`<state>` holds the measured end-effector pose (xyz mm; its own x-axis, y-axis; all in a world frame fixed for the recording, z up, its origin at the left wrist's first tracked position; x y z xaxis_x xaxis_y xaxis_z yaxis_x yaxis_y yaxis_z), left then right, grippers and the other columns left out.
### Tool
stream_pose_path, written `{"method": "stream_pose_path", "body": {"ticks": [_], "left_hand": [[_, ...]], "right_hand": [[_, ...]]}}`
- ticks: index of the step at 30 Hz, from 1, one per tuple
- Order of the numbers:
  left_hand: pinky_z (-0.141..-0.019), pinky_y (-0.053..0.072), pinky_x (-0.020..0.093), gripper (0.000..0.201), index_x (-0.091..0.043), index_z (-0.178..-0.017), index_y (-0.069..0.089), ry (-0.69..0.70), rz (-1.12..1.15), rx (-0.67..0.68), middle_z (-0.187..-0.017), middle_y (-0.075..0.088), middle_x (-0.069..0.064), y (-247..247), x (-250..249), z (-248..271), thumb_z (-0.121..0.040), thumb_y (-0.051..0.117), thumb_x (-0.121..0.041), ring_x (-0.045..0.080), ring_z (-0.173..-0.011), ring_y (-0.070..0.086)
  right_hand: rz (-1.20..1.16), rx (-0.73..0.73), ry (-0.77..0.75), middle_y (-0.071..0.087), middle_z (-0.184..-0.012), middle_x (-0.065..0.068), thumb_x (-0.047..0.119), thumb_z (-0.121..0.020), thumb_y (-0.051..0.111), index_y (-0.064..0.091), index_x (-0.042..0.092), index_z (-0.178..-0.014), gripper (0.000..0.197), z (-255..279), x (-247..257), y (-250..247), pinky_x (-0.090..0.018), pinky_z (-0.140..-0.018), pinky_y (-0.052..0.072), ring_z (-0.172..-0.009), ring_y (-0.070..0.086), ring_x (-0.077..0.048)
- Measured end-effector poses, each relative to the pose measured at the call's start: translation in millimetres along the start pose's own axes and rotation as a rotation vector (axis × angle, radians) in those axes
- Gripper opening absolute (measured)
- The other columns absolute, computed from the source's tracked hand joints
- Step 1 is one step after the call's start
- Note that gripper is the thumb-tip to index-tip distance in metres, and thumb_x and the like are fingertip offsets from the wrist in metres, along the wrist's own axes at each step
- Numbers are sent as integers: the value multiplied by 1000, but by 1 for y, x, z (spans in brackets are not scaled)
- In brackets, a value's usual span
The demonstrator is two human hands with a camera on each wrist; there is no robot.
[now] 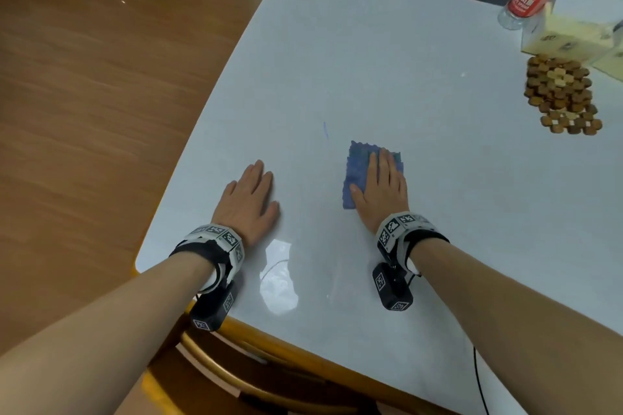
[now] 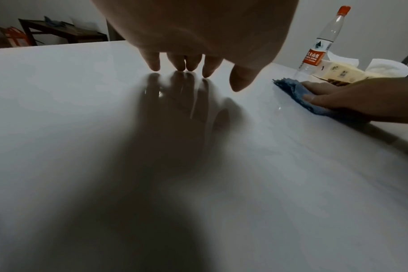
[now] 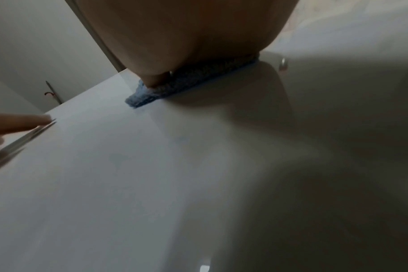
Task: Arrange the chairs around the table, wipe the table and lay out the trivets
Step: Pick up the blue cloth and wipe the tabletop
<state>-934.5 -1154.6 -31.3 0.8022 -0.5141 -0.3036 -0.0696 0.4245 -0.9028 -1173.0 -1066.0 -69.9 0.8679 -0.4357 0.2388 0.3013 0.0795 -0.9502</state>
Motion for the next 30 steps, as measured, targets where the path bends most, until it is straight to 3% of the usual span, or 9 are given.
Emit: {"method": "stream_pose_path", "body": {"ticks": [5, 9, 15, 19, 23, 30], "left_hand": [[-117, 14, 40, 69, -13, -151, 23, 91, -23, 33, -162, 7, 6, 5, 3, 13, -91, 27, -45, 21, -149, 7], [-118, 12, 41, 67, -16, -153, 17, 179, -71, 70, -163, 2, 4, 5, 14, 20, -96, 39, -45, 20, -149, 3], [-119, 11, 43, 85, -20, -153, 13, 215, -145, 139, -163, -6, 4, -6, 38, 11, -89, 53, -58, 21, -149, -3], [-120, 10, 44, 96, -22, -154, 10, 185, -143, 183, -162, -10, 4, -13, 52, -10, -82, 61, -59, 20, -149, -7], [-120, 9, 45, 105, -24, -154, 8, 146, -142, 206, -162, -12, 3, -22, 59, -34, -75, 65, -65, 19, -149, -9], [-119, 12, 48, 114, -28, -154, 3, 63, -142, 226, -162, -14, -2, -38, 86, -76, -68, 64, -73, 16, -149, -10]], "right_hand": [[-21, -20, 33, 4, -163, -11, 58, -89, 8, 2, 10, -154, 81, 67, 24, 17, -37, -121, 3, -150, 3, -27], [-54, -41, 142, -3, -163, -9, 58, -90, 6, -1, 10, -154, 81, 117, 48, 33, -35, -121, -2, -150, -5, -24], [-45, -41, 230, -8, -163, -7, 58, -89, 4, -5, 11, -155, 81, 134, 58, 40, -34, -121, -2, -150, -9, -23], [-88, -83, 342, -6, -163, -7, 59, -87, 0, -4, 9, -154, 84, 123, 63, 37, -33, -121, -3, -150, -5, -23], [-157, -144, 453, 3, -162, -13, 59, -84, 1, 3, 5, -153, 88, 81, 69, 35, -40, -121, 2, -150, 5, -26], [-117, -129, 332, 9, -161, -17, 58, -87, 2, 9, 2, -153, 87, -22, 74, 15, -42, -121, 5, -150, 9, -29]]}}
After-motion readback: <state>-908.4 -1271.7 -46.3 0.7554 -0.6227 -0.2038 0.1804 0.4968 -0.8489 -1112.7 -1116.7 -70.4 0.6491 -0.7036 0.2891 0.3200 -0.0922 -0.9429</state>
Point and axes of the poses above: each hand's wrist, its own z-axis away from the middle knuckle, its own y-axis out of the palm, x = y × z, the point moved 7 cm from there along -z, towards the middle knuckle
